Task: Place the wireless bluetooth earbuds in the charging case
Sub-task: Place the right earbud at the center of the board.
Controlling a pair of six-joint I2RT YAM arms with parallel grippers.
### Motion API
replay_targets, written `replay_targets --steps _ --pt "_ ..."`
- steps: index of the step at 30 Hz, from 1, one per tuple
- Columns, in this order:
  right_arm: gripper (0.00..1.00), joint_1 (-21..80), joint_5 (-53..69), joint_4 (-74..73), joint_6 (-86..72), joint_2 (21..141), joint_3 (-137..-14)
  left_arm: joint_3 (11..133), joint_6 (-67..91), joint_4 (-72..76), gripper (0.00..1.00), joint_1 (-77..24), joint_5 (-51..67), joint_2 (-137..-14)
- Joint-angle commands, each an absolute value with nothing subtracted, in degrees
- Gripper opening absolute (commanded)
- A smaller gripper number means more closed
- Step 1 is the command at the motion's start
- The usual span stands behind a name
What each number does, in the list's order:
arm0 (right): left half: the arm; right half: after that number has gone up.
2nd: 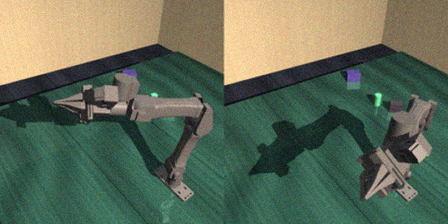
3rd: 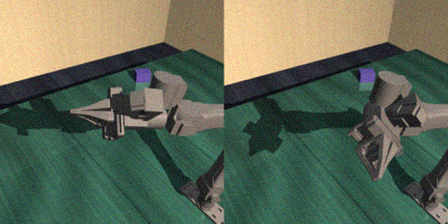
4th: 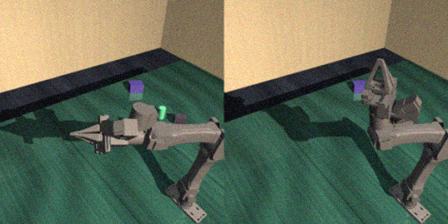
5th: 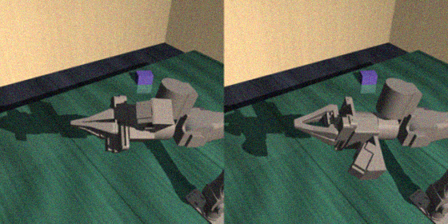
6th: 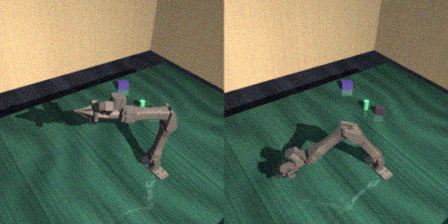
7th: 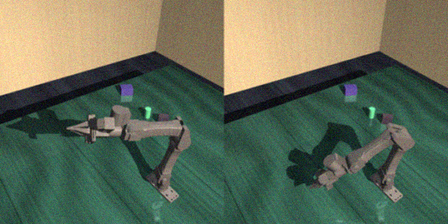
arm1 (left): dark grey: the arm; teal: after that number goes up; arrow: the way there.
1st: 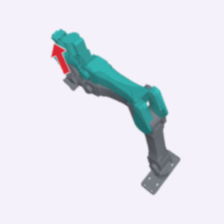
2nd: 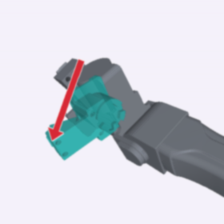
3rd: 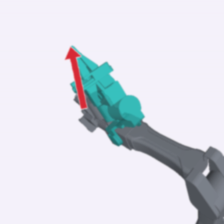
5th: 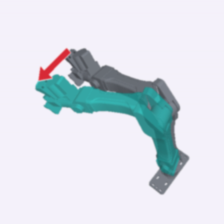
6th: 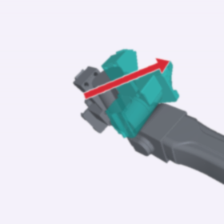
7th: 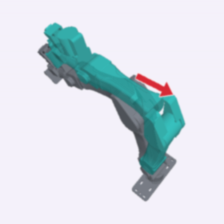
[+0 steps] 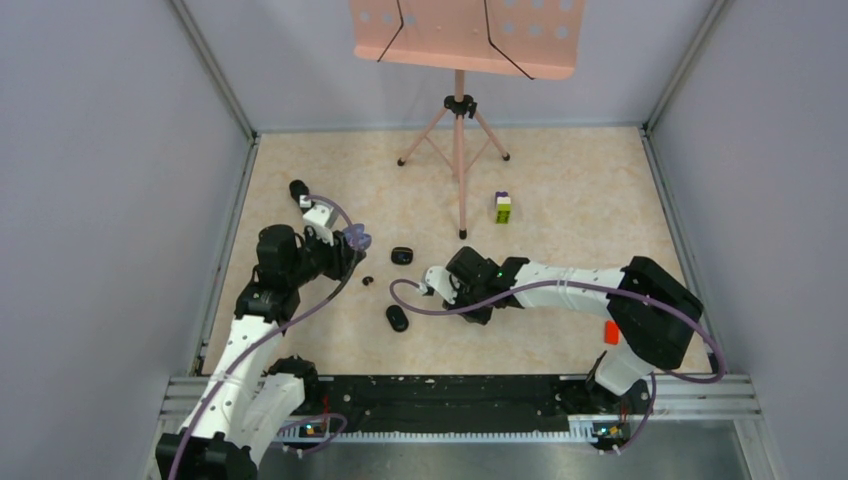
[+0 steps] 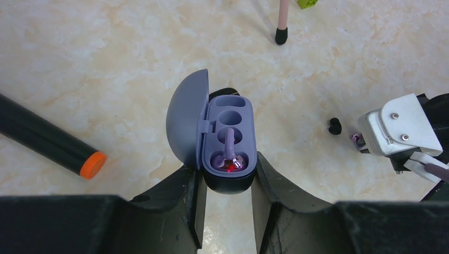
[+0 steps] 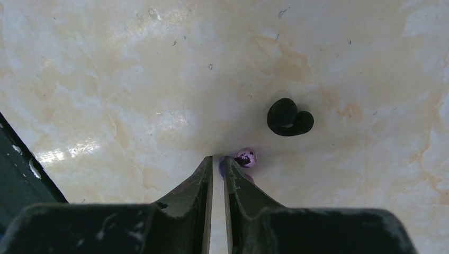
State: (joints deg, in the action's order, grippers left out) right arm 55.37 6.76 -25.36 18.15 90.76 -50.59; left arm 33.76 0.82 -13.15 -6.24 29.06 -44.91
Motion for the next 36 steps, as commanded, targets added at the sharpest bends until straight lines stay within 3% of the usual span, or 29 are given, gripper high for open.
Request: replay_targets --steps 1,7,18,22,24,30,36 --pt "0.14 56.03 5.95 -24.78 16.68 90.78 -50.04 35.83 1.73 -9.63 0.00 -5.80 28.80 -44.99" --pt "0.19 56.07 3.12 -26.55 17.51 90.11 -50.18 36.00 1.74 -9.49 0.00 -5.73 28.74 -45.47" --pt "0.15 55.90 1.60 -23.86 16.92 87.28 -42.91 36.39 0.46 -9.78 0.00 -5.71 29.14 -46.91" --pt "0.00 55.12 3.42 -21.20 19.93 86.38 -40.19 37.44 0.44 -10.94 0.00 -5.71 29.52 -47.45" --pt "0.00 53.98 4.34 -21.30 21.83 85.44 -40.80 37.73 -1.40 -11.39 0.00 -5.71 29.73 -47.76" --pt "0.00 48.09 17.99 -28.38 23.29 78.15 -52.35 39.00 -4.88 -12.61 0.00 -5.71 34.20 -48.38" --pt "0.00 41.53 34.61 -27.63 33.11 71.85 -57.41 37.06 -13.06 -4.98 0.00 -5.71 51.06 -49.12"
